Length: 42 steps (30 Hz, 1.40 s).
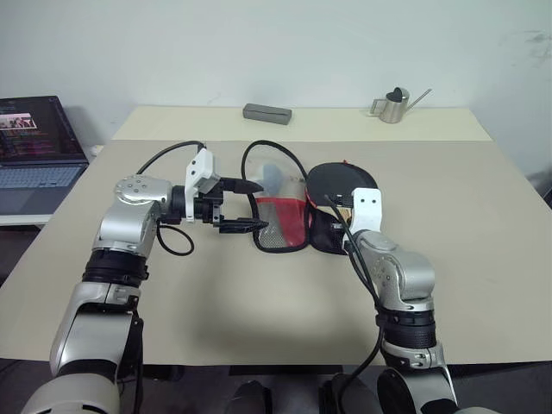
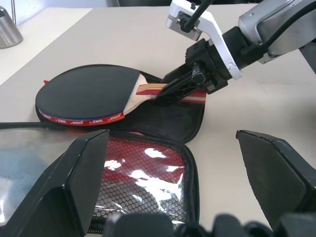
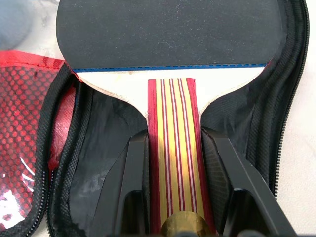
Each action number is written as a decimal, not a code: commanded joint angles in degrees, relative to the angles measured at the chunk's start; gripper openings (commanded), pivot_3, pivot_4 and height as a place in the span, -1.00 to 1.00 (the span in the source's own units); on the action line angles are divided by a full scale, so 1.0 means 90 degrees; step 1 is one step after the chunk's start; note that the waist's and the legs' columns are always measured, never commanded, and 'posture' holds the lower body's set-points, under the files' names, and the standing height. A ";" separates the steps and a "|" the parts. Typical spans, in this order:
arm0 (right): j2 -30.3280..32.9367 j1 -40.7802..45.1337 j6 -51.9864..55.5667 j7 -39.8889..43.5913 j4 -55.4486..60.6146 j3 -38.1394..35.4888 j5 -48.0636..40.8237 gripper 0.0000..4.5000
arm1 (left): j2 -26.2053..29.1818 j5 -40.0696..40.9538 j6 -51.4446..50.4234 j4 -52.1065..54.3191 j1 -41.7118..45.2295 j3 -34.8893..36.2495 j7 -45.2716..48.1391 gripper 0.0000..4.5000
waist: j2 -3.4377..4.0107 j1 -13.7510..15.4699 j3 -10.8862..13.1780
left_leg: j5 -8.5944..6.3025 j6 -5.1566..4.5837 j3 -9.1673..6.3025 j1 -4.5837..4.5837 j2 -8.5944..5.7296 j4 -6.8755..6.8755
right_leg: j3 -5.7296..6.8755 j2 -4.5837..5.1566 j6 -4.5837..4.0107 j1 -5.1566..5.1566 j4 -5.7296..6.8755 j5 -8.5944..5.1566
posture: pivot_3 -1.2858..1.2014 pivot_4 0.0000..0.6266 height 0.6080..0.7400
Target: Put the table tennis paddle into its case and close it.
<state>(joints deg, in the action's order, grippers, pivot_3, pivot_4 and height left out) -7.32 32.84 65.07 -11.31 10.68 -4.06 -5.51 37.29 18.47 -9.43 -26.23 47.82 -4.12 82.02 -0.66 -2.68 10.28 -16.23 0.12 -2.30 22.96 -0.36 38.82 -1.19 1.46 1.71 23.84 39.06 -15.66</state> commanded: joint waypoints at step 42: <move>0.0199 0.0168 -0.0160 0.0601 0.0836 0.0195 -0.0067 0.61 | -0.0004 0.0057 -0.0012 0.0222 0.0072 0.0210 -0.0093 1.00 | 0.0000 -0.0007 0.0000 | 0.0000 0.0001 -0.0001 -0.0001 0.0000 0.0001 | 0.0000 0.0000 0.0000 -0.0001 0.0001 0.0000 | 0.03 -0.52 1.00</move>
<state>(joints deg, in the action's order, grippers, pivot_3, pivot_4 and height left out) -6.08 32.59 62.07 -7.58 12.97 -1.94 -4.24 37.28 17.94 -9.61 -26.32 47.89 -4.11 81.71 -0.66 -2.74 10.28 -16.23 0.12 -2.32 22.96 -0.36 38.83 -1.18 1.46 1.71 23.83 39.07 -15.66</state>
